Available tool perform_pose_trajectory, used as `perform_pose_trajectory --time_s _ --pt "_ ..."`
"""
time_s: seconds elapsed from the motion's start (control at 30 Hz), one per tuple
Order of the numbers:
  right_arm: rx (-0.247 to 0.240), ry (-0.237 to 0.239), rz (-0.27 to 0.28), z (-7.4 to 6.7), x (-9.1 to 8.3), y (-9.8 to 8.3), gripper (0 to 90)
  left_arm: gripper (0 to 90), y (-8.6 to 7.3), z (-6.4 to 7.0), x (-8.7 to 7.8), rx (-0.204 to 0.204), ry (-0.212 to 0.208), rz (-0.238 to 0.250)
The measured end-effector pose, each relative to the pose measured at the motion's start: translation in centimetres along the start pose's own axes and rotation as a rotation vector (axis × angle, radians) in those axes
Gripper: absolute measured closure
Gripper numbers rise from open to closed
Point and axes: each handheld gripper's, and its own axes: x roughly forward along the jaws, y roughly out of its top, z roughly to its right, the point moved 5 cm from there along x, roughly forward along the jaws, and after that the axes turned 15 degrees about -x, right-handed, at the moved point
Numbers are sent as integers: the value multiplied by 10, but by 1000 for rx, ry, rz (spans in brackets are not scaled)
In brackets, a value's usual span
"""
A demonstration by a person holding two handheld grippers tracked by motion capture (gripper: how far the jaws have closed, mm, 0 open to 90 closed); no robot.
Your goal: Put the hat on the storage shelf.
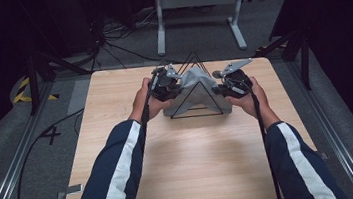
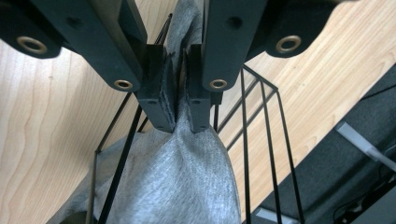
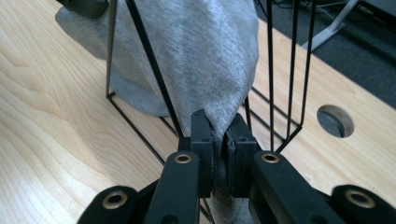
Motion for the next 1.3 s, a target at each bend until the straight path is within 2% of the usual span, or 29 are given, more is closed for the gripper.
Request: perform_pose_trajectory --time_s 0.13,0.33,0.53,0.6,0.9,1.07,1.2,1.23,1.3 --pt "-2 4 -26 -1 6 -6 846 824 -5 0 8 -5 2 -18" --pt "24 9 -41 -1 14 -16 846 825 -12 -3 19 -40 -7 -19" --pt "14 -8 -62 -3 17 -16 842 823 -13 -5 19 -53 -13 -14" --pt "17 -10 -58 -3 16 -15 837 820 -13 -5 17 -46 -13 -9" --pt "26 -22 -41 -2 5 -14 801 783 -14 -10 -10 -39 -9 24" --pt "21 -43 -27 0 -8 -12 752 780 -17 -12 -29 -16 -8 26" --pt "24 -43 -18 0 -16 -11 747 781 -21 -11 -40 -1 -13 25" --pt "22 -43 -17 -1 -21 -11 744 781 -24 -9 -46 15 -14 27" --pt "15 -43 -15 -2 -23 -11 743 781 -27 -8 -49 15 -16 20"
